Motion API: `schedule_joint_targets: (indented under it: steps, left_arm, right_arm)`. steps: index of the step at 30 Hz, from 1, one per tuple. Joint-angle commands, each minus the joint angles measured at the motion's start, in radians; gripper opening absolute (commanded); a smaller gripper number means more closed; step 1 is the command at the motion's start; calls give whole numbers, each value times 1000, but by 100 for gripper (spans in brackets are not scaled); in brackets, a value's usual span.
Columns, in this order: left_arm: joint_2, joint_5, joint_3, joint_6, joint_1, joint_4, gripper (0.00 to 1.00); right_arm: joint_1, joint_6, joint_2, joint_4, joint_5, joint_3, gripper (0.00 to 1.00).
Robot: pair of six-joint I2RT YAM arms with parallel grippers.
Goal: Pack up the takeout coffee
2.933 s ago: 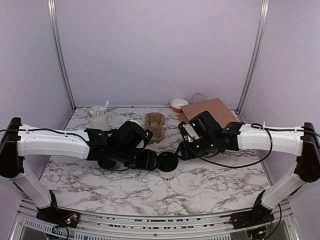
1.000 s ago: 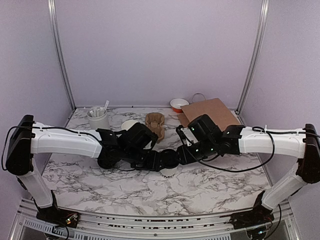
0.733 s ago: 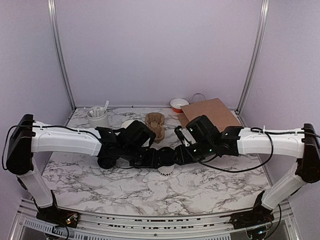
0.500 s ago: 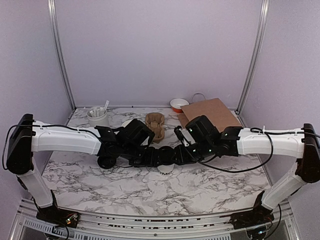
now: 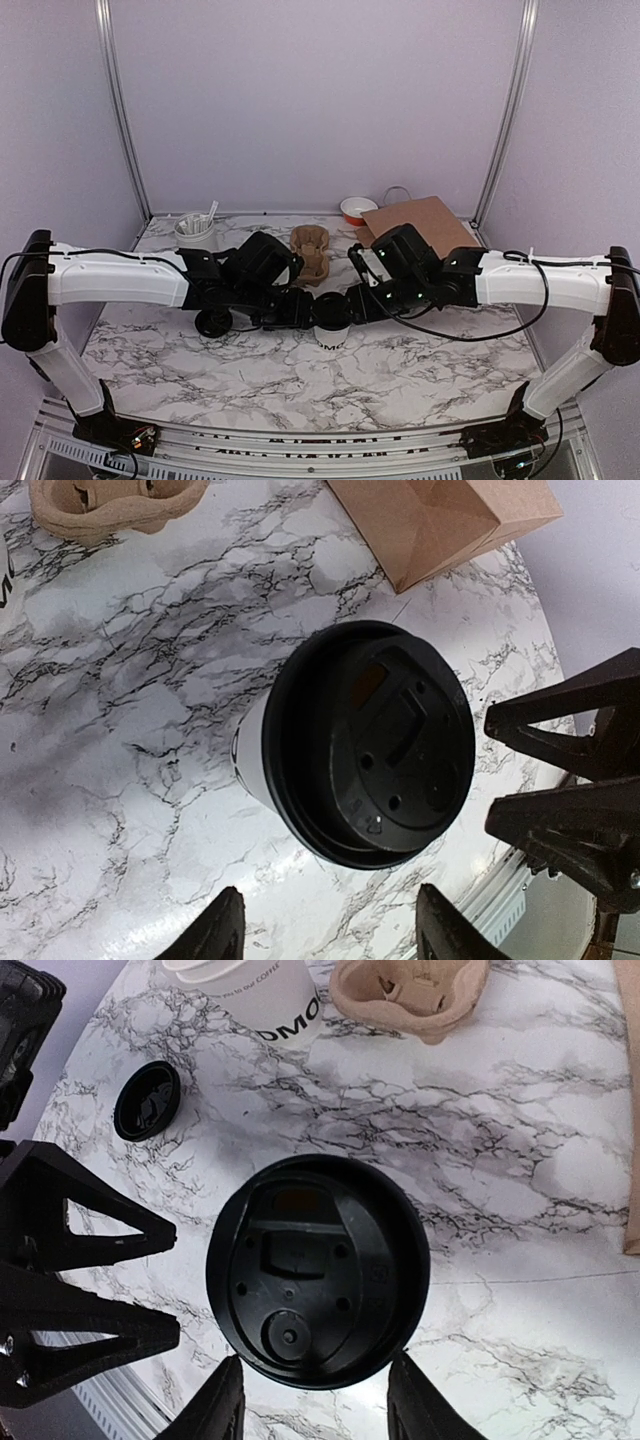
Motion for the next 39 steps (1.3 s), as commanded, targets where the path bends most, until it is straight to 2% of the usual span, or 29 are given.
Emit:
schedule_joint_targets:
  steps: [1, 7, 14, 20, 25, 39]
  left_arm:
    - [-47, -26, -8, -14, 33, -8, 59]
    - [-29, -28, 29, 5, 65, -7, 57]
    - [12, 6, 92, 83, 82, -10, 56]
    - [44, 10, 129, 117, 85, -23, 52]
    - [47, 8, 130, 134, 85, -26, 52]
    - [114, -42, 215, 198, 85, -91, 47]
  right_arm:
    - [-35, -65, -1, 16, -38, 49, 48]
    - [-62, -66, 11, 36, -65, 48, 49]
    - [-72, -34, 5, 46, -56, 25, 39]
    - [-71, -24, 40, 59, -28, 41, 34]
    - [-72, -60, 99, 46, 6, 87, 33]
    - [-73, -157, 179, 68, -34, 147, 30]
